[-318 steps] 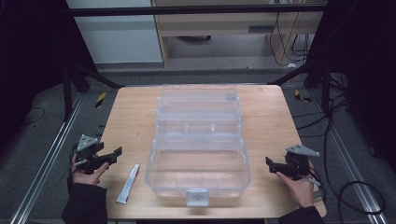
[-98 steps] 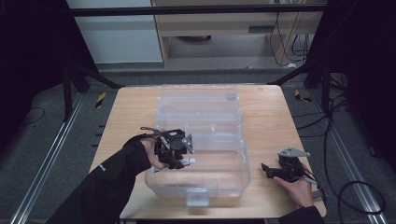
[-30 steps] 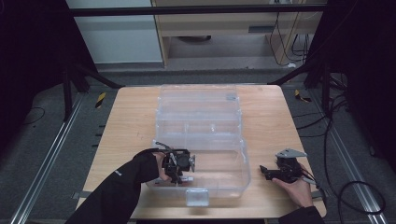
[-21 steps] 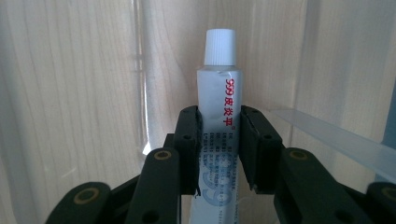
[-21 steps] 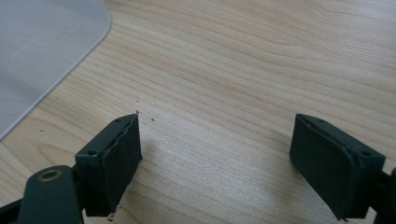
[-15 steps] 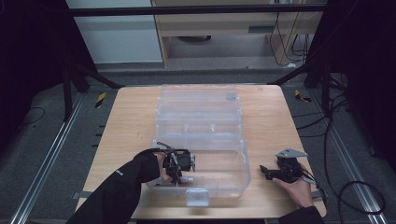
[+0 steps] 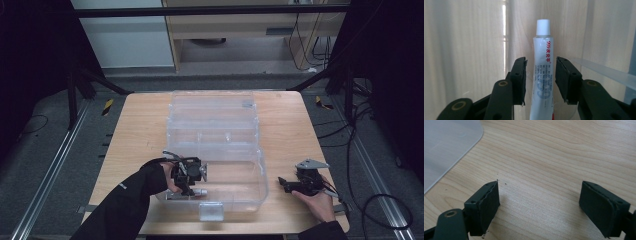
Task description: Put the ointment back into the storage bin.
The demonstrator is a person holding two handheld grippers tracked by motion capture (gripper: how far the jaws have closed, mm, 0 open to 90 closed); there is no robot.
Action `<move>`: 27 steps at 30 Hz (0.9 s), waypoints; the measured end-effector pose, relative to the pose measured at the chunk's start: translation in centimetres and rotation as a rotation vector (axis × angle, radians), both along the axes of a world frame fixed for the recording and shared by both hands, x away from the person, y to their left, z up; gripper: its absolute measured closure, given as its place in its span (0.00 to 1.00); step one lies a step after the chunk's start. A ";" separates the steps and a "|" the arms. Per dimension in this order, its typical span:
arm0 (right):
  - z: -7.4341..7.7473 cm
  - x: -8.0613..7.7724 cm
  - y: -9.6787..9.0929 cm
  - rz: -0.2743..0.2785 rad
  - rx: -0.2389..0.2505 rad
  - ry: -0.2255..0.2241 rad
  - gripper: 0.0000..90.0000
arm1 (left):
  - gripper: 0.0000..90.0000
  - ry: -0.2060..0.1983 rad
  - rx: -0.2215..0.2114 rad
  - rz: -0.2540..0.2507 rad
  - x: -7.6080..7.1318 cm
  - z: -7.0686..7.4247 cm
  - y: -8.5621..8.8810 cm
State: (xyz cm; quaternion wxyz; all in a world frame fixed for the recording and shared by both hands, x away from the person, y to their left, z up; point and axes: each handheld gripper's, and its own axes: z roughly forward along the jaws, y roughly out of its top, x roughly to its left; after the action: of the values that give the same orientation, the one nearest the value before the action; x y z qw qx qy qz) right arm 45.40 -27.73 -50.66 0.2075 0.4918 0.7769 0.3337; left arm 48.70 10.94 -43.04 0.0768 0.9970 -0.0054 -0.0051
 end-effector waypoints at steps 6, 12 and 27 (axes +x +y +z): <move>0.0 0.0 -0.1 0.001 -0.003 -0.004 0.19 | 0.63 -0.034 -0.079 0.022 -0.2 2.1 1.1; 0.1 0.0 -0.1 -0.002 0.000 -0.002 0.19 | 0.61 -0.058 -0.230 0.093 -0.8 4.9 2.7; 0.1 -0.1 0.0 -0.007 0.007 0.003 0.19 | 0.55 -0.199 -0.577 0.347 -2.8 7.2 6.4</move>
State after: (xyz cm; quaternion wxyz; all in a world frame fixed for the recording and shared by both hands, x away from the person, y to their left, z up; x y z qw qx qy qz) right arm 45.28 -27.78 -50.52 0.2057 0.4959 0.7744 0.3347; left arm 45.86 17.35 -35.84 0.3541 0.9160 0.1553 0.1070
